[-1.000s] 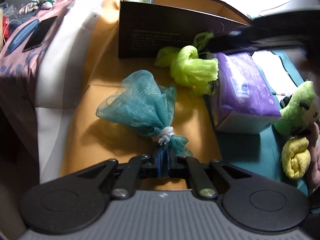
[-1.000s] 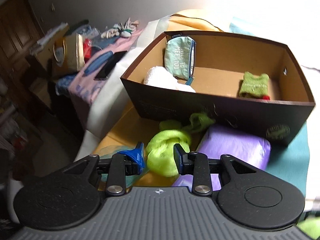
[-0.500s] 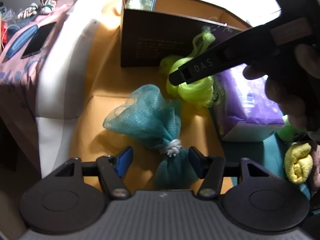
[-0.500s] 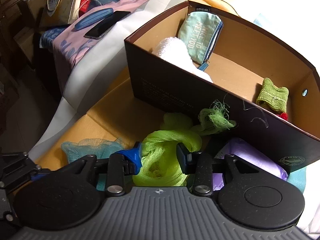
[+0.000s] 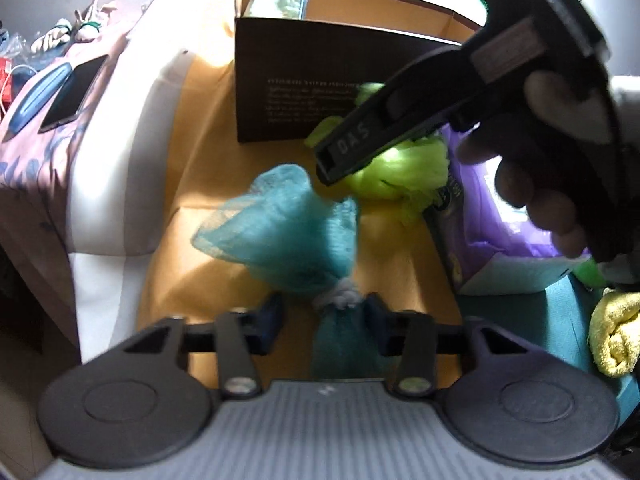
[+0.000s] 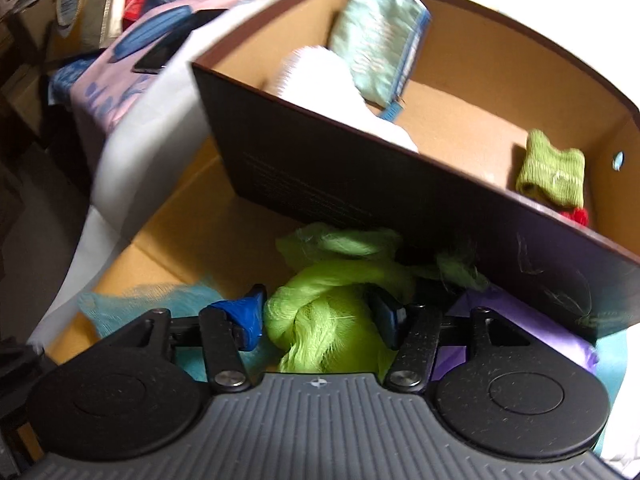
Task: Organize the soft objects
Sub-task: 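Grasp the lime yarn bundle with the right gripper while the left gripper holds the teal puff, then lift the teal puff and lime yarn and carry both over the box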
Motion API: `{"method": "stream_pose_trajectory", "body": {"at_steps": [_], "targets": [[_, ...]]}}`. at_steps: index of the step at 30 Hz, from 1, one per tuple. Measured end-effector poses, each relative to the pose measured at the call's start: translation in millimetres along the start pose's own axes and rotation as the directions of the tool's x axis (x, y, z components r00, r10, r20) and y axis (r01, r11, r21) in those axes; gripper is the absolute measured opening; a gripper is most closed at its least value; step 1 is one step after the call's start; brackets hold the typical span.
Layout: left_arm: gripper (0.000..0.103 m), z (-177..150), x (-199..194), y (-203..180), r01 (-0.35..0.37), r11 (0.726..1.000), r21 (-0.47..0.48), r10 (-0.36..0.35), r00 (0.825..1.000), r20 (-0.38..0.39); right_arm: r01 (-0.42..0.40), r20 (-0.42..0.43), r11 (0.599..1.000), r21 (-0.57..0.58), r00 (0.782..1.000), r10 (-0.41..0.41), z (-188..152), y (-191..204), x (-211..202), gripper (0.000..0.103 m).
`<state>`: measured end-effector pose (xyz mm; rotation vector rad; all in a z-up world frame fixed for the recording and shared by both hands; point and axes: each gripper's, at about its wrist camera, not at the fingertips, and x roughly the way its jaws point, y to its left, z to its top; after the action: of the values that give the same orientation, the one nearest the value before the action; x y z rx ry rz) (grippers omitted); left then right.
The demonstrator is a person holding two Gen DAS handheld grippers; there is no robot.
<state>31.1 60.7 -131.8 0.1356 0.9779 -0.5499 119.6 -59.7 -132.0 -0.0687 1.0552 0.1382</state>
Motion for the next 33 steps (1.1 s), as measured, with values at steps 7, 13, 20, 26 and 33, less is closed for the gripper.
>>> {"method": "stream_pose_trajectory", "body": {"at_steps": [7,13,20,26,33], "targets": [[0.017,2.5,-2.8,4.0,-0.013,1.000,-0.016,0.013,1.000,0.013,-0.075,0.076,0.997,0.027,0.994,0.073,-11.4,-6.7,-15.9,0.025],[0.016,-2.7,-16.8,4.8,-0.001,1.000,-0.005,0.001,1.000,0.019,-0.125,0.185,0.989,0.081,0.977,0.108,-28.5,-7.0,-48.6,0.023],[0.016,-5.1,-33.0,3.7,0.011,0.999,0.033,-0.012,1.000,0.025,-0.225,0.297,0.962,0.156,0.939,0.172,-49.4,-18.1,-96.3,0.023],[0.016,-6.4,-45.1,1.3,0.030,0.998,0.055,-0.032,0.999,0.041,-0.284,0.344,0.938,0.199,0.917,0.204,-73.6,-28.2,-134.8,0.023],[0.016,-5.5,-63.8,-6.5,0.067,0.995,0.073,-0.072,0.995,0.064,-0.290,0.338,0.932,0.218,0.918,0.207,-104.3,-33.7,-171.5,0.023]]}}
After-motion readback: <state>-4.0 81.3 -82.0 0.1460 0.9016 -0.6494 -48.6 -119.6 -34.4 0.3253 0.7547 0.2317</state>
